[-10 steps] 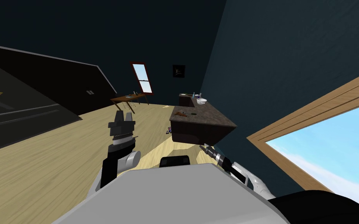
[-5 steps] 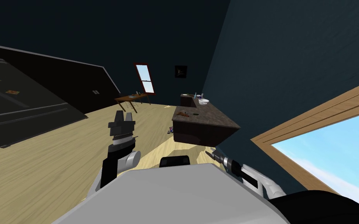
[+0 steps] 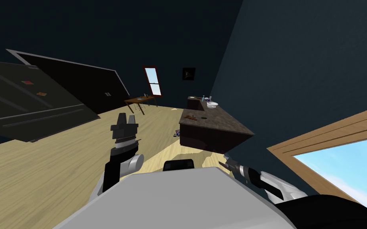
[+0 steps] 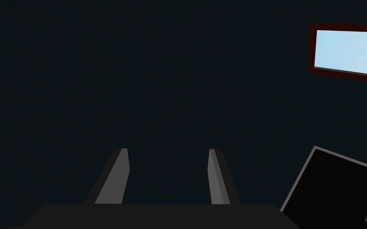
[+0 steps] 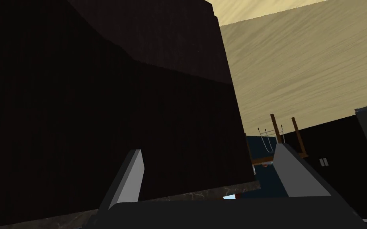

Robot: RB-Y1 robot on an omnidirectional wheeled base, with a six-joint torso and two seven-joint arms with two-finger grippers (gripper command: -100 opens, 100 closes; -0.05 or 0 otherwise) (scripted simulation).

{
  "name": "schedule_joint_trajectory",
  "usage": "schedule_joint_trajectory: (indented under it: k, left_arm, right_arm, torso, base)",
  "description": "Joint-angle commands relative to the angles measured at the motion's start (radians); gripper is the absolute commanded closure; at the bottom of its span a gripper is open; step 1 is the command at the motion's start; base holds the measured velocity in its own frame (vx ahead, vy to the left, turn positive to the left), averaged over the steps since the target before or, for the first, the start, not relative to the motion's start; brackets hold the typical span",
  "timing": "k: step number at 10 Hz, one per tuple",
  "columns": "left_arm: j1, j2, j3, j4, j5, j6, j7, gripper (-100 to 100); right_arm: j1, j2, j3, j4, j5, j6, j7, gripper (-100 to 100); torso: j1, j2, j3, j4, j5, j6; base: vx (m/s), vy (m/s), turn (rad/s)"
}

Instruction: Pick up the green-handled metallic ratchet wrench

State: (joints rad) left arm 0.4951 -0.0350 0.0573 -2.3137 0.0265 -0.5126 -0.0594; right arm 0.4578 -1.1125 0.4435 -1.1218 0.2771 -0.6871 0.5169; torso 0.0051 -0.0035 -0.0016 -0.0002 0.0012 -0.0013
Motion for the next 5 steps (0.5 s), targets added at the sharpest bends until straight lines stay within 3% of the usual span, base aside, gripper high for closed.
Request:
schedule_joint_trajectory:
  k: [1, 2, 3, 4, 5]
  left_arm:
    - [0.0, 0.0, 0.0, 0.0, 0.0, 0.0, 0.0, 0]
    - [0.0, 0.0, 0.0, 0.0, 0.0, 0.0, 0.0, 0]
    - [0.0, 0.0, 0.0, 0.0, 0.0, 0.0, 0.0, 0]
    - [0.0, 0.0, 0.0, 0.0, 0.0, 0.0, 0.0, 0]
    - [0.0, 0.0, 0.0, 0.0, 0.0, 0.0, 0.0, 0]
  right_arm:
    - [-0.017, -0.031, 0.019, 0.05, 0.009, -0.004, 0.009, -100]
    - [-0.029, -0.061, 0.046, 0.101, 0.022, -0.02, 0.036, -100]
    - [-0.029, -0.078, 0.046, 0.126, 0.022, -0.02, 0.036, -100]
    - [-0.041, -0.122, 0.072, 0.15, 0.034, -0.035, 0.062, -100]
    - [-0.041, -0.122, 0.072, 0.154, 0.034, -0.035, 0.062, -100]
  torso:
    - [0.0, 0.0, 0.0, 0.0, 0.0, 0.0]
    - [-0.001, 0.0, 0.0, 0.0, 0.0, 0.001]
    - [-0.001, -0.001, -0.001, 0.0, 0.0, 0.0]
    - [-0.001, -0.001, -0.001, 0.0, 0.0, 0.001]
    - [0.001, -0.003, -0.002, -0.001, 0.0, 0.0]
  base:
    - [0.044, 0.049, 0.073]
    - [0.059, 0.049, 0.134]
    - [0.068, 0.046, 0.099]
    - [0.088, 0.078, 0.234]
    - [0.075, 0.06, 0.073]
